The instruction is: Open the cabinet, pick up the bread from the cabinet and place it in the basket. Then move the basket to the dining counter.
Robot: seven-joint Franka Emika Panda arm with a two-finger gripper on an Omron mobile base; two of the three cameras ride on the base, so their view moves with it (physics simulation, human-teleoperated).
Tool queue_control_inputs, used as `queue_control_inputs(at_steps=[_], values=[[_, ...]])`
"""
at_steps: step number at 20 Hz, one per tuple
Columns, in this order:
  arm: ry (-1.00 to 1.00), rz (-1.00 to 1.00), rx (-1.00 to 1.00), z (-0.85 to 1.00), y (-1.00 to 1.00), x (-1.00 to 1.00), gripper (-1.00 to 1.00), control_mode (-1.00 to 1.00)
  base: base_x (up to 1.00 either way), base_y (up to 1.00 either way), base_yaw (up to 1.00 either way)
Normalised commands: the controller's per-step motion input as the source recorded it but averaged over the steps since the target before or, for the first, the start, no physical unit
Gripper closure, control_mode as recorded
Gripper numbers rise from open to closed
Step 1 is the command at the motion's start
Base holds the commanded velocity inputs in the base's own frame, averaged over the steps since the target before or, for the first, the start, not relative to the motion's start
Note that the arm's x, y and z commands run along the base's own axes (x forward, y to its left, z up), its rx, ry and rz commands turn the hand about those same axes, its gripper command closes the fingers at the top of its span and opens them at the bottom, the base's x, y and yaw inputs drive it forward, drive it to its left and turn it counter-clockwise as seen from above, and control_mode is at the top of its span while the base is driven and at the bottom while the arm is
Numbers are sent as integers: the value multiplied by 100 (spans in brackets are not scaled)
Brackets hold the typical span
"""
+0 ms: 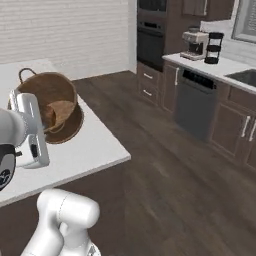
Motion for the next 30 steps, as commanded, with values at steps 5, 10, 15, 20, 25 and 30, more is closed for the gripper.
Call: queue_control_inputs(at_steps=[5,10,15,20,25,30], values=[[0,0,0,0,0,0,100,100,-28,-7,96],[0,0,0,0,0,0,100,100,3,-39,60],[0,0,0,0,0,0,100,100,0,-9,62],[0,0,0,0,0,0,100,100,4,3,27],[0,0,0,0,0,0,100,100,29,4,5],[3,0,0,-7,0,18,100,-100,40,2,2]])
